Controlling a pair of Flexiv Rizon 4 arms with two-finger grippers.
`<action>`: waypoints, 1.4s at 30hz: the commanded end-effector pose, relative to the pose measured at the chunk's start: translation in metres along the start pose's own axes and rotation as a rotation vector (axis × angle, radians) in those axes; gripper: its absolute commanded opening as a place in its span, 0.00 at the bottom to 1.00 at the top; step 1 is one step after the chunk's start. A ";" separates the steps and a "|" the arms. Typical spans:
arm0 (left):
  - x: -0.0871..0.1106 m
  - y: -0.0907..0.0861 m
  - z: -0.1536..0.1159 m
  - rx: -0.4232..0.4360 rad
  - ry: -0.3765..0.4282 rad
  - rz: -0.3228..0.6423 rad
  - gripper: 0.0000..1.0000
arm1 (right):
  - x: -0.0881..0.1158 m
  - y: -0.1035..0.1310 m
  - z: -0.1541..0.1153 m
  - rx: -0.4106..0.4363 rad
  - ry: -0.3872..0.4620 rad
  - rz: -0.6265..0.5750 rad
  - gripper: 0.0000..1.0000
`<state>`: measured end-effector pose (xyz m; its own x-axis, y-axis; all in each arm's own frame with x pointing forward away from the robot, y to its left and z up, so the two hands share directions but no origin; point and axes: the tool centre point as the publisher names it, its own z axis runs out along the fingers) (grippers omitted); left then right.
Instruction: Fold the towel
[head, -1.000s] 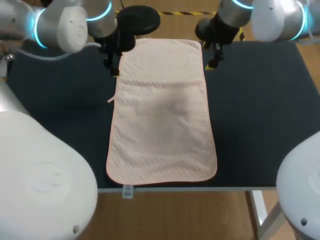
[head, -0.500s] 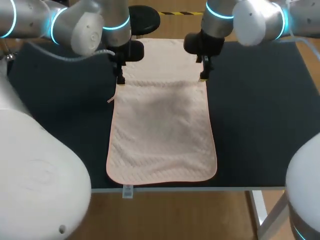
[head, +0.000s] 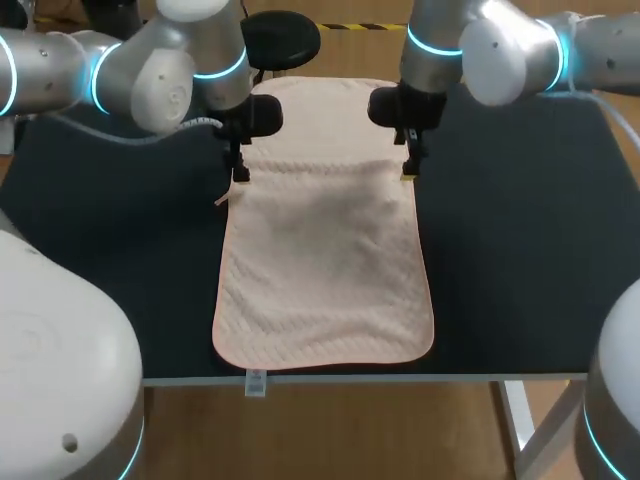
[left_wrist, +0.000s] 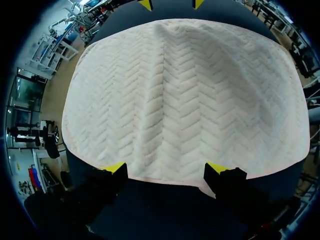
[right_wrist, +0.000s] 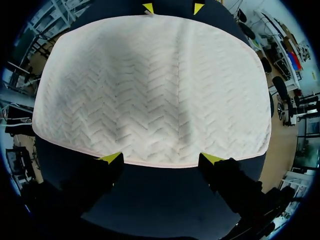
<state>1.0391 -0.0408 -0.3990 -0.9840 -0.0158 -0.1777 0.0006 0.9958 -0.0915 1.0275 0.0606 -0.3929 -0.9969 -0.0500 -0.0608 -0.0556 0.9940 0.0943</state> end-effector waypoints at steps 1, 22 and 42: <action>-0.003 -0.001 0.011 0.009 0.004 0.003 1.00 | -0.005 0.000 0.011 0.008 0.016 0.009 1.00; -0.011 0.002 0.032 0.019 -0.003 0.056 1.00 | -0.011 -0.005 0.031 -0.008 -0.005 0.058 1.00; -0.014 0.003 0.036 0.025 0.054 0.055 1.00 | -0.014 -0.010 0.044 0.011 0.012 0.075 1.00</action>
<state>1.0546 -0.0406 -0.4300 -0.9896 0.0420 -0.1379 0.0572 0.9925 -0.1082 1.0403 0.0547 -0.4341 -0.9985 0.0247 -0.0486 0.0202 0.9957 0.0909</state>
